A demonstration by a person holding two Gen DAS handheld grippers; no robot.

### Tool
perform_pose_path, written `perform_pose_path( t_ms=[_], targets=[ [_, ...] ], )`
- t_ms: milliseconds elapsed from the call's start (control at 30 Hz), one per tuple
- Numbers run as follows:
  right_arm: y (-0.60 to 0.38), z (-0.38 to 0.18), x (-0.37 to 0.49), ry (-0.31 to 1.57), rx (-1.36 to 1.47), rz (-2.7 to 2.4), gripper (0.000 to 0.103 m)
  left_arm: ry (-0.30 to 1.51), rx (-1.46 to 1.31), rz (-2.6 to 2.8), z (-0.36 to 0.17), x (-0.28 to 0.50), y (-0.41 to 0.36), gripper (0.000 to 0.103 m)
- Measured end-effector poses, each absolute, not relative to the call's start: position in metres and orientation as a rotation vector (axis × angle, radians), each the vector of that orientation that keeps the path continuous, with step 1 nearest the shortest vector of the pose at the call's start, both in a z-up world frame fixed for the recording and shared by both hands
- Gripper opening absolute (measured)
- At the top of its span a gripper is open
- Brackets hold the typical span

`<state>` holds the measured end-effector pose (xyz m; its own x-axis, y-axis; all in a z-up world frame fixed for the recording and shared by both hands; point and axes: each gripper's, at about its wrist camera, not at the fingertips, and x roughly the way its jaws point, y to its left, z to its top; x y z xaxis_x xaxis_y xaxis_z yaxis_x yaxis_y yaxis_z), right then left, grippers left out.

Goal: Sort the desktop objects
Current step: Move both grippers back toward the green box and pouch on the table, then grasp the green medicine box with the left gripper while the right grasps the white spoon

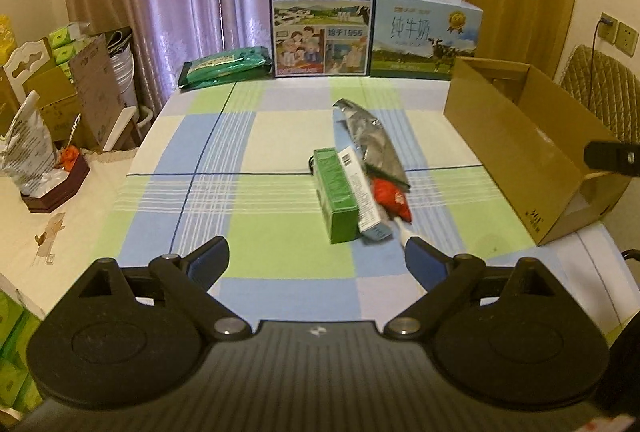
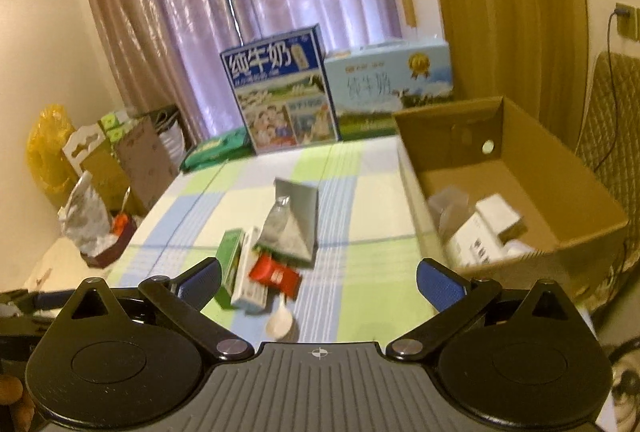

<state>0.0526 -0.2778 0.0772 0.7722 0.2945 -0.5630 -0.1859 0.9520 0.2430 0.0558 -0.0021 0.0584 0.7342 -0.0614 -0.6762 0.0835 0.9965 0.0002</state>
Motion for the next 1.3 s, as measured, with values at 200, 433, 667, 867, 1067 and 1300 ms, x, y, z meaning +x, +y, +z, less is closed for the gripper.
perform_pose_path(
  t_ms=[200,433,667,867,1067,1300],
  targets=[
    [-0.264,0.063,0.048,0.675,0.162,0.28,0.101,0.761,0.023,-0.09,0.052,0.058,0.002,0.093],
    [-0.255,0.051,0.05,0.704,0.161,0.292,0.101,0.783,0.024,-0.091,0.042,0.062,0.004,0.093],
    [-0.249,0.035,0.057,0.735,0.156,0.292,0.101,0.802,0.026,-0.094,0.031,0.072,0.006,0.093],
    [-0.243,0.018,0.066,0.761,0.126,0.305,0.101,0.815,0.036,-0.102,0.021,0.085,0.008,0.093],
    [-0.233,-0.007,0.078,0.785,0.056,0.336,0.099,0.839,0.054,-0.122,0.004,0.104,0.005,0.092],
    [-0.221,-0.04,0.101,0.823,0.034,0.384,0.083,0.846,0.061,-0.143,-0.01,0.128,0.003,0.092]
  ],
)
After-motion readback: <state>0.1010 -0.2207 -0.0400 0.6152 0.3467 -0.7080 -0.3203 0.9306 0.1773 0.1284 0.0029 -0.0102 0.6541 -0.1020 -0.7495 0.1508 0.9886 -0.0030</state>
